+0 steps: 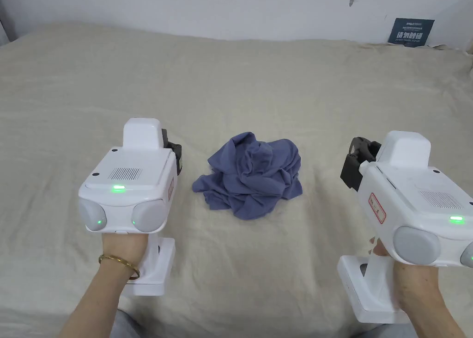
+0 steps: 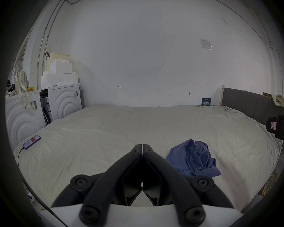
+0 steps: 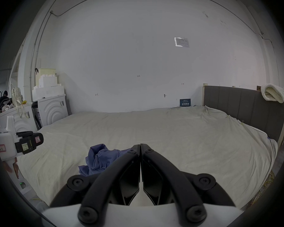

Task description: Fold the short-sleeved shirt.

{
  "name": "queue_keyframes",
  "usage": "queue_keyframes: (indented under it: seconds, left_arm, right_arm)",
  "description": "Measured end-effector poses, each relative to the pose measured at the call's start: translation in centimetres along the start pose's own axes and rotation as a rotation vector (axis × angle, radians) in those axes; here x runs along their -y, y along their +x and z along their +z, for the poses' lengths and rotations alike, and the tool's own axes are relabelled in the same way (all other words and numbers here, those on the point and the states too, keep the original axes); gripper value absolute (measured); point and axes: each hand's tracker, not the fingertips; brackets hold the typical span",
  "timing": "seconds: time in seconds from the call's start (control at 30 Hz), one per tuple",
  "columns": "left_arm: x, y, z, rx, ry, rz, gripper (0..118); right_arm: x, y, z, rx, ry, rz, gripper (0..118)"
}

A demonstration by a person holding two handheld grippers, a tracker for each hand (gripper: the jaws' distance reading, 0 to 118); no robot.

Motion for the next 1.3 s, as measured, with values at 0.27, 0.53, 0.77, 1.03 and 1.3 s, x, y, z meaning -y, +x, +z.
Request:
queue_keyframes:
  seconds: [0.27,0.53,0.77,1.03,1.3]
  left_arm:
    - [0.2,0.0,-0.3,0.004,-0.005,0.000,0]
    - [0.2,0.0,-0.3,0.006,-0.006,0.007,0]
    - [0.5,-0.1,-0.7,0.009,-0.011,0.006,0]
    - [-0.1,-0.2,-2.2,0.048,-0.070,0.034,0]
    - [-2.2,0.6,-7.0,0.167,-0.394,0.048,88]
  right_arm:
    - [-0.2,-0.1,0.0,-0.006,0.002,0.000,0]
    - [-0.3,-0.2,0.0,-0.009,0.004,0.006,0]
    - [-0.4,-0.2,-0.1,-0.010,0.006,0.004,0]
    - [-0.7,-0.4,-0.3,-0.019,0.009,0.007,0]
    - [-0.5,-0.5,-0.9,-0.022,-0.004,0.006,0]
